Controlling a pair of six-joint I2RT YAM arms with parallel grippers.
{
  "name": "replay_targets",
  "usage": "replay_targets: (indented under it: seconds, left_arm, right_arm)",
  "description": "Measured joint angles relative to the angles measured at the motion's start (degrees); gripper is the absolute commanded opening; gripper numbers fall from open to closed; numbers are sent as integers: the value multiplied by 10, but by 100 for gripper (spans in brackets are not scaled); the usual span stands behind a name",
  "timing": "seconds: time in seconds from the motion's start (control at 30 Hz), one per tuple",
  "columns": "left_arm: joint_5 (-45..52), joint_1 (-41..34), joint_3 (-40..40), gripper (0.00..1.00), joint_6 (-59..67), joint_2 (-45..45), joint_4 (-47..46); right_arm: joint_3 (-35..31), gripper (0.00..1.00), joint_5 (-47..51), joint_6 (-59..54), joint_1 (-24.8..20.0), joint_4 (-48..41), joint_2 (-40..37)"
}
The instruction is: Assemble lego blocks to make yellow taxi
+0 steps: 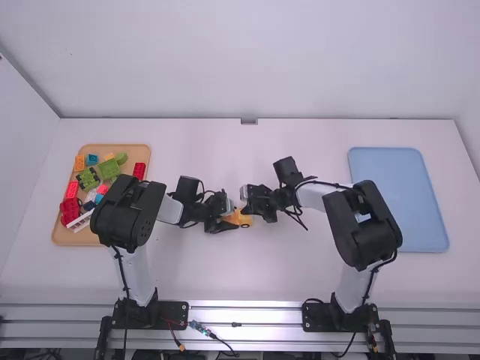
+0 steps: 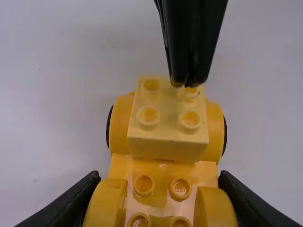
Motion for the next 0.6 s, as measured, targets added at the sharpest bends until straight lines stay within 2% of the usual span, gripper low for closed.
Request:
replay_targets:
  seconds: [0.27, 0.43, 0.6]
  left_arm:
    - [0, 0, 0, 54, 0, 0, 0]
    - [2, 0, 0, 54, 0, 0, -1]
    - [3, 0, 0, 54, 2, 0, -3]
  right_arm:
    - [0, 0, 1, 4, 0, 18, 3]
    - [1, 0, -14, 22, 0, 50, 36]
    - [13, 0, -28, 24, -3, 30, 45]
